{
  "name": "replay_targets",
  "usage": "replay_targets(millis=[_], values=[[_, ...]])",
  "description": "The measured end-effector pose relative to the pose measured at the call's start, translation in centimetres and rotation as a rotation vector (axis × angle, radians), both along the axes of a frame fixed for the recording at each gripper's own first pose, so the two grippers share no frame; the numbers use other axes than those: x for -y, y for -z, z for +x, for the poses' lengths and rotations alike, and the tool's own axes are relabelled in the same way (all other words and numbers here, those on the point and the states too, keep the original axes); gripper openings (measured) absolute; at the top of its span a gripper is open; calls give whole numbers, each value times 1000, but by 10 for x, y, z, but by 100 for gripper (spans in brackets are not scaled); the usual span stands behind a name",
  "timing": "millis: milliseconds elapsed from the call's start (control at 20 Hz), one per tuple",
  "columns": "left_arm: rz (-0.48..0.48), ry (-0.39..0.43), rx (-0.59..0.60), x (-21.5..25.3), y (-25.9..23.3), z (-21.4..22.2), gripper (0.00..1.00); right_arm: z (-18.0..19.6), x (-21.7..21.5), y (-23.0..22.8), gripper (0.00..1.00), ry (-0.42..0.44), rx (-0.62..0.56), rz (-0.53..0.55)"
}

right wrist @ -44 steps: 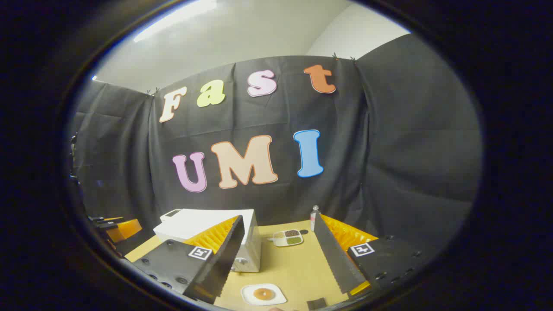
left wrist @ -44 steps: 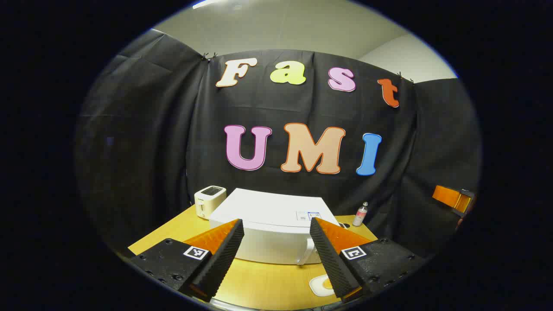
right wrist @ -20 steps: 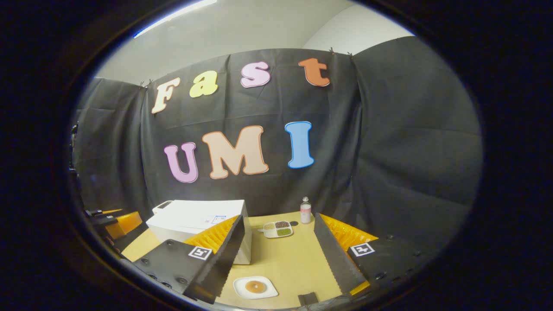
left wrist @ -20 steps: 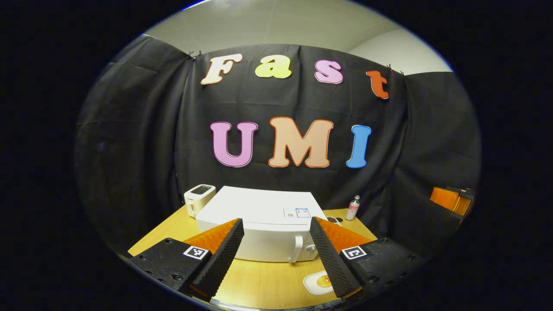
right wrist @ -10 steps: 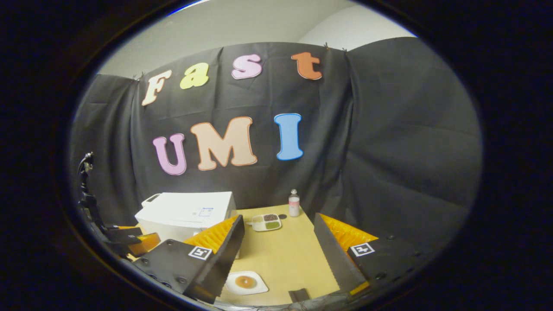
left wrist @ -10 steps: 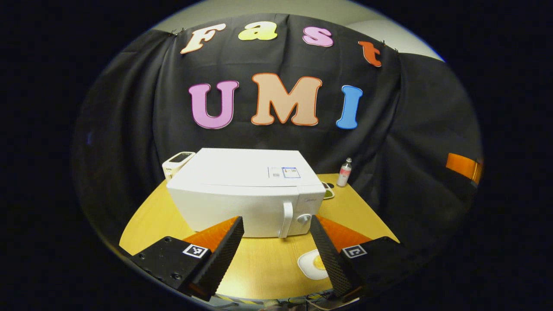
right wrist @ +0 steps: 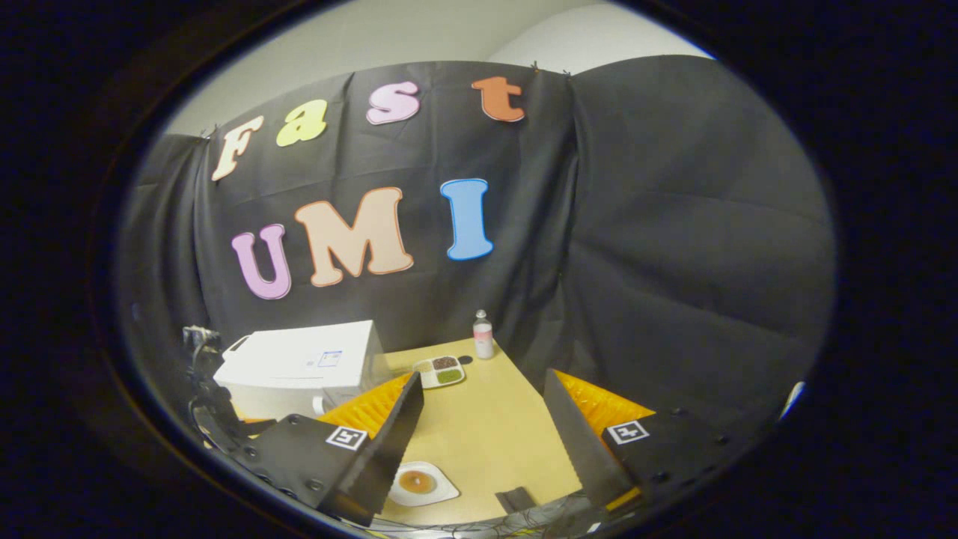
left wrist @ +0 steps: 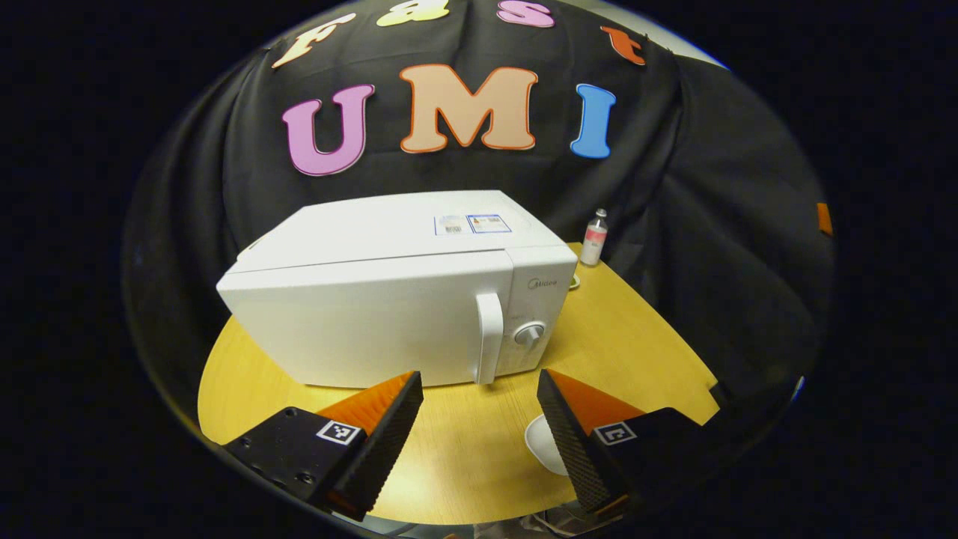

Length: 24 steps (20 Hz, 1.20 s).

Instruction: Open the microwave oven with the left hand, put the food in, and close the microwave oven.

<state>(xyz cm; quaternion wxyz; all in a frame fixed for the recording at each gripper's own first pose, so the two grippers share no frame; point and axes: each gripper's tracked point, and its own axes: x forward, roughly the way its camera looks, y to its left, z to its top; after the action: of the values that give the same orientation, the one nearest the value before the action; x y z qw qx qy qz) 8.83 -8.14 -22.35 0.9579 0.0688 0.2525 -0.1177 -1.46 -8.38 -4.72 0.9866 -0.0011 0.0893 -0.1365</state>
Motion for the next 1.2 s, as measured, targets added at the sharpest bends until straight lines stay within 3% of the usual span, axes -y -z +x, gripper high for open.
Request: replay_targets(millis=[300,700,1150,1200], values=[[16,27,-75,8,49,27,90,-13,13,12,99,86,-27,-3],[28,18,-129,10,86,65,83,-18,8,31,100,138,-62,23],[68,20,-146,9,97,83,51,-13,3,37,100,147,-79,57],[71,14,-153,11,98,83,50,-12,3,37,92,146,-83,56]])
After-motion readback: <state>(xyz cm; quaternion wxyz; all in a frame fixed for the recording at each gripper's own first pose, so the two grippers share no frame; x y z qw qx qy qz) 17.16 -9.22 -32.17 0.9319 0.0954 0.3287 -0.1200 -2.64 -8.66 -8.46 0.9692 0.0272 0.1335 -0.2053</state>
